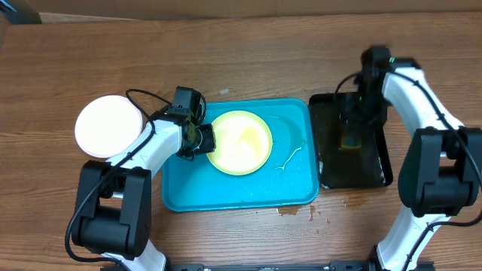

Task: Clean dirty plates on tray and stack at the side
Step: 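Return the sponge to the black tray, release it, raise right gripper, then lift the yellow plate with the left gripper and tilt it over the black tray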

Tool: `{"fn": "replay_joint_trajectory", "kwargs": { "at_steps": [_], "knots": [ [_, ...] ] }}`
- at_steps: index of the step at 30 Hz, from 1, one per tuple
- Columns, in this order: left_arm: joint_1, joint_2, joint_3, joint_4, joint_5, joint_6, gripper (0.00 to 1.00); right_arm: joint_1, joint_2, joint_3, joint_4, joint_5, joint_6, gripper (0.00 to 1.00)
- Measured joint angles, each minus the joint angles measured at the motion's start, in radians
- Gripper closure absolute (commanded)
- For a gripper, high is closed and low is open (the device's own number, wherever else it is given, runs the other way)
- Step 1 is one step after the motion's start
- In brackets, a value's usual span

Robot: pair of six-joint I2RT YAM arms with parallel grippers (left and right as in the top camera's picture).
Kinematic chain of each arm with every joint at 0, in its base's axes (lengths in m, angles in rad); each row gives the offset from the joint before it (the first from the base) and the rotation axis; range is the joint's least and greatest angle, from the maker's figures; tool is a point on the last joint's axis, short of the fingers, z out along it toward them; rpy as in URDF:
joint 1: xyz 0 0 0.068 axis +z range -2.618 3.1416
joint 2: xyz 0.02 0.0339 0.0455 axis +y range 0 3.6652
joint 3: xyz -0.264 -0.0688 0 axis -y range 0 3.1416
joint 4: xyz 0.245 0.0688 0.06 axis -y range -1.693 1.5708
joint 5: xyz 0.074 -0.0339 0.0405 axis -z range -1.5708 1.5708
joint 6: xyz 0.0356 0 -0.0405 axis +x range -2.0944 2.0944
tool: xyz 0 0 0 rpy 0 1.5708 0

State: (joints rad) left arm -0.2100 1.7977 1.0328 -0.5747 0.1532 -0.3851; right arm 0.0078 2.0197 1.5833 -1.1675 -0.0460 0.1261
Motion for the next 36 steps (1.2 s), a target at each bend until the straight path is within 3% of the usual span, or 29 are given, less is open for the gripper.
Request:
{"fn": "replay_joint_trajectory", "kwargs": {
  "at_steps": [5, 10, 13, 17, 27, 36],
  "knots": [
    [0.0, 0.0, 0.0, 0.0, 0.0, 0.0, 0.71, -0.023, -0.003, 0.138, -0.034, 0.01, 0.008, 0.0],
    [-0.003, 0.0, 0.0, 0.0, 0.0, 0.004, 0.66, -0.093, -0.005, 0.146, -0.032, 0.015, 0.004, 0.0],
    [-0.014, 0.0, 0.0, 0.0, 0.0, 0.004, 0.74, -0.132, -0.005, 0.146, -0.031, 0.023, 0.004, 0.0],
    [-0.035, 0.0, 0.0, -0.001, -0.002, 0.008, 0.96, -0.145, -0.005, 0.146, -0.032, 0.027, 0.004, 0.0],
    [-0.037, 0.0, 0.029, -0.092, 0.004, 0.026, 0.96, -0.142, -0.005, 0.146, -0.031, 0.027, 0.004, 0.0],
    [-0.003, 0.0, 0.213, -0.23, -0.008, 0.082, 0.96, -0.142, -0.005, 0.146, -0.032, 0.027, 0.004, 0.0]
  ]
}}
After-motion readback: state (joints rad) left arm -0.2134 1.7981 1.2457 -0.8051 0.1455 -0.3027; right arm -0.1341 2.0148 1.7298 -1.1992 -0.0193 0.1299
